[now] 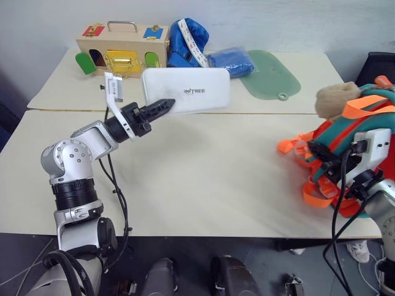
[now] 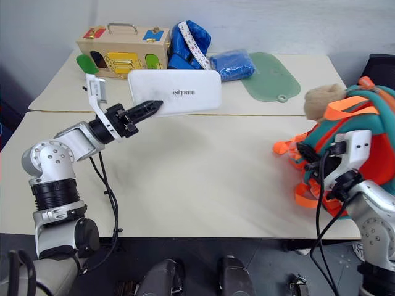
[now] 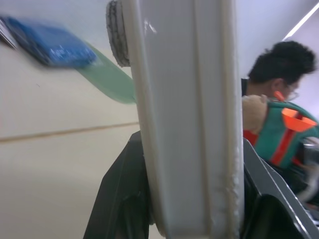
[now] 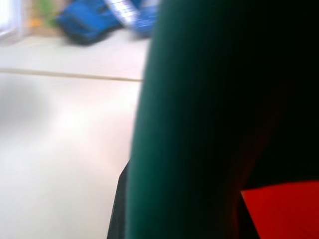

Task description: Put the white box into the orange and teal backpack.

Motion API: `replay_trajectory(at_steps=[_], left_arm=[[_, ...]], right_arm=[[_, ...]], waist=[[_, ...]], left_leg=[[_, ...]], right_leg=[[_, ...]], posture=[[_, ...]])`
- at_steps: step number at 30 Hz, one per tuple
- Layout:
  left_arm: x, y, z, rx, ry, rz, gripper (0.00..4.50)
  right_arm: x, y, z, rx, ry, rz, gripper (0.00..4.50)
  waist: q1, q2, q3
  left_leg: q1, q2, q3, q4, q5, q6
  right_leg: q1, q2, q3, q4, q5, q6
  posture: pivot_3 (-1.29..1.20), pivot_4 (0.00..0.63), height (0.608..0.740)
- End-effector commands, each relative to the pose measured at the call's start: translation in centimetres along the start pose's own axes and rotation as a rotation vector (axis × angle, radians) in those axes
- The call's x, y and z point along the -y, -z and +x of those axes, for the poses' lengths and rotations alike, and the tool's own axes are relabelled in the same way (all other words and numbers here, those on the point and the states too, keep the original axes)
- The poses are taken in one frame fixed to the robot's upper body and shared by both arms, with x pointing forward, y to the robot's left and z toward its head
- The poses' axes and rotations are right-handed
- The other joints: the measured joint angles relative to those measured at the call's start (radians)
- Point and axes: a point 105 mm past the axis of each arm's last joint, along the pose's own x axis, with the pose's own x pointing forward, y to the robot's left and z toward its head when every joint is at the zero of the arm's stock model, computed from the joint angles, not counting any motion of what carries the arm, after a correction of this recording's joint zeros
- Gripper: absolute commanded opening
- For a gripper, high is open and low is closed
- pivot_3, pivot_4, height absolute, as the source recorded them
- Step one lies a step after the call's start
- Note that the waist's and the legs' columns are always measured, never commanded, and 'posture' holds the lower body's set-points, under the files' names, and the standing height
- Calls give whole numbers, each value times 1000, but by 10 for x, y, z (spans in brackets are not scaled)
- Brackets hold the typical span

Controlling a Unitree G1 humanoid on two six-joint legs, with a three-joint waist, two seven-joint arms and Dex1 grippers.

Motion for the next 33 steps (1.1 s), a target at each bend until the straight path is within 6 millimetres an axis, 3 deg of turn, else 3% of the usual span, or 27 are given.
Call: replay_trajectory(at_steps=[1,5,9,18,22,30,33], left_arm=[[2,-24,-3,69,5,109,1477],[17,-34,-4,80,102,194,1477],[46,-43,-7,91,265,245,1477],[101,-41,-8,84,565,235,1477],[105,-28,4,34,610,260,1477],[84,18,38,-180,637,482,1477],[87,17,42,-198,683,492,1477]], right_arm=[[-51,-34,-3,-7,-389,-98,17],[-79,-49,-15,-69,-665,-116,17],[-98,-60,-31,-144,-873,-75,17],[-102,-57,-49,-245,-987,-61,17],[-97,-57,-53,-260,-968,-56,17],[-90,-59,-53,-253,-899,-53,17],[-91,-57,-54,-249,-880,-52,17]], waist=[[-4,0,0],[-9,-2,2],[-11,-1,2],[-7,-2,2],[-3,-2,2],[14,-2,2],[16,-2,2]], left_leg=[[0,0,0,0,0,0],[0,1,-2,-1,0,0],[-2,1,-1,0,-1,1],[-7,1,-3,1,-2,3],[-7,1,-4,3,-2,3],[-7,1,-4,5,-1,3],[-8,0,-4,6,-2,4]], right_leg=[[0,0,0,0,0,0],[0,1,-1,-2,0,0],[0,0,-2,-3,0,0],[-1,-1,-4,-7,0,1],[-1,-1,-4,-7,0,1],[0,0,-4,-5,1,1],[0,-1,-4,-6,1,1]], posture=[[0,150,740],[0,150,740],[0,150,740],[0,150,740],[0,150,740],[0,150,740],[0,150,740]])
